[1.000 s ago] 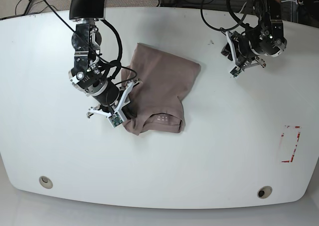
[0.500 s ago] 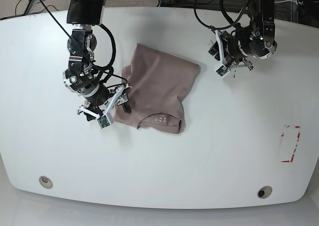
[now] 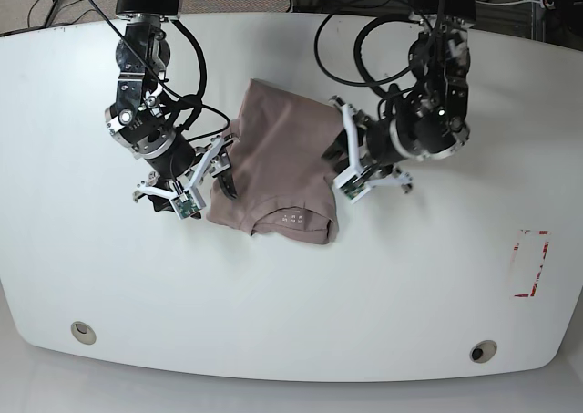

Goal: Layout the t-shirt on the table in an organized manner, then fold the t-shirt properly
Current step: 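Grasp the folded shirt with the left gripper and release the right gripper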

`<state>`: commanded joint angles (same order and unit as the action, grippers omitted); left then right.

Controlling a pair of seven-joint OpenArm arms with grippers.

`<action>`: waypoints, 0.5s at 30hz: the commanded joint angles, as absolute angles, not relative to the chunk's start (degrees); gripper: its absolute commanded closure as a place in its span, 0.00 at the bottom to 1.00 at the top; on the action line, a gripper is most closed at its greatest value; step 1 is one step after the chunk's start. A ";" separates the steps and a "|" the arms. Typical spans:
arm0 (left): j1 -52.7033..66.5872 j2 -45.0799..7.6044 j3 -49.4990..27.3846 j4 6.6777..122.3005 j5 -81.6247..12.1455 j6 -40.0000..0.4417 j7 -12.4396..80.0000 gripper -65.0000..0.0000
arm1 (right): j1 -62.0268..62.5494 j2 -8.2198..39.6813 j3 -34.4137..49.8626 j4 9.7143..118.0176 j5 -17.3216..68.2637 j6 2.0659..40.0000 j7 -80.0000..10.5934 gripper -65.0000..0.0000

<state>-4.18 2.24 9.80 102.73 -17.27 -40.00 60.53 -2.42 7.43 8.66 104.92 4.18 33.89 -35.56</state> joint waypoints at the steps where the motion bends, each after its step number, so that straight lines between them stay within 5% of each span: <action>1: -5.93 3.12 11.91 101.14 -17.27 -40.00 60.18 0.81 | -2.77 7.43 9.19 105.10 4.35 33.89 -35.56 0.46; 8: -9.36 8.40 15.34 90.95 -15.08 -31.60 50.51 0.81 | -3.91 7.08 13.76 107.47 4.53 33.89 -35.56 0.51; 15: -9.27 9.00 19.21 81.45 -9.01 -27.82 38.37 0.81 | -4.62 7.08 18.68 110.20 4.53 33.89 -35.56 0.51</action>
